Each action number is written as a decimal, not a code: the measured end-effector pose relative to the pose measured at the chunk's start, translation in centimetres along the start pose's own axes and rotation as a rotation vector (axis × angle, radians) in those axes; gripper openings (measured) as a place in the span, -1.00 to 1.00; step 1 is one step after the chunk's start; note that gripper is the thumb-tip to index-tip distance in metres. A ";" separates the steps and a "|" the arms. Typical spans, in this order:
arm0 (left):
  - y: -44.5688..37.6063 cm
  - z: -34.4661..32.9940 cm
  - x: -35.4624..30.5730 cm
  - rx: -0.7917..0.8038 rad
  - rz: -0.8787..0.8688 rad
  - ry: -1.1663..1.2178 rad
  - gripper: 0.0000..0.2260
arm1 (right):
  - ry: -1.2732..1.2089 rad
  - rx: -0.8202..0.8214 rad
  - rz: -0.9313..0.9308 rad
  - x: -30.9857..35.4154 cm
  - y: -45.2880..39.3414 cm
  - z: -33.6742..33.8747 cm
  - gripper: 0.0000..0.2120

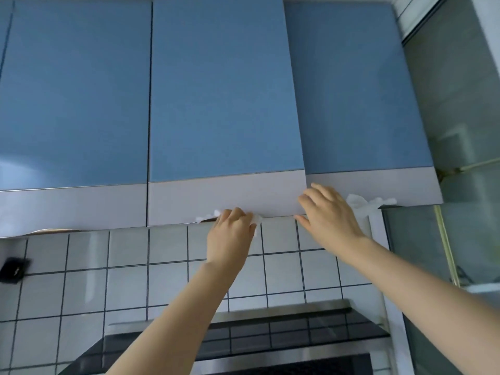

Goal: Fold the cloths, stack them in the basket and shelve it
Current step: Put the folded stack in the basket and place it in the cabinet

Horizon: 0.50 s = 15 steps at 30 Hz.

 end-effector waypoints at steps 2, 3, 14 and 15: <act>0.2 -1.3 0.4 -0.005 -0.067 -0.037 -0.78 | 0.023 0.042 -0.033 0.3 -0.2 -1.5 -0.66; 0.2 -1.9 0.7 0.002 -0.092 -0.049 -0.71 | 0.022 0.069 -0.045 0.5 -0.3 -2.2 -0.62; 0.2 -4.2 1.4 -0.185 -0.147 -0.093 -0.67 | -0.084 0.033 -0.139 0.6 -0.2 -5.7 -0.75; 0.1 -4.3 1.3 -0.204 -0.143 -0.096 -0.69 | -0.105 0.022 -0.150 0.6 -0.3 -5.9 -0.78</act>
Point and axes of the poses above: each hand's wrist, its own y-axis away from the middle knuckle, its own z-axis out of the back of the hand, x = y × z, the point moved 1 cm from there along -y, towards the middle knuckle, and after that the axes turned 6 degrees about -y, right-handed, at the moved point
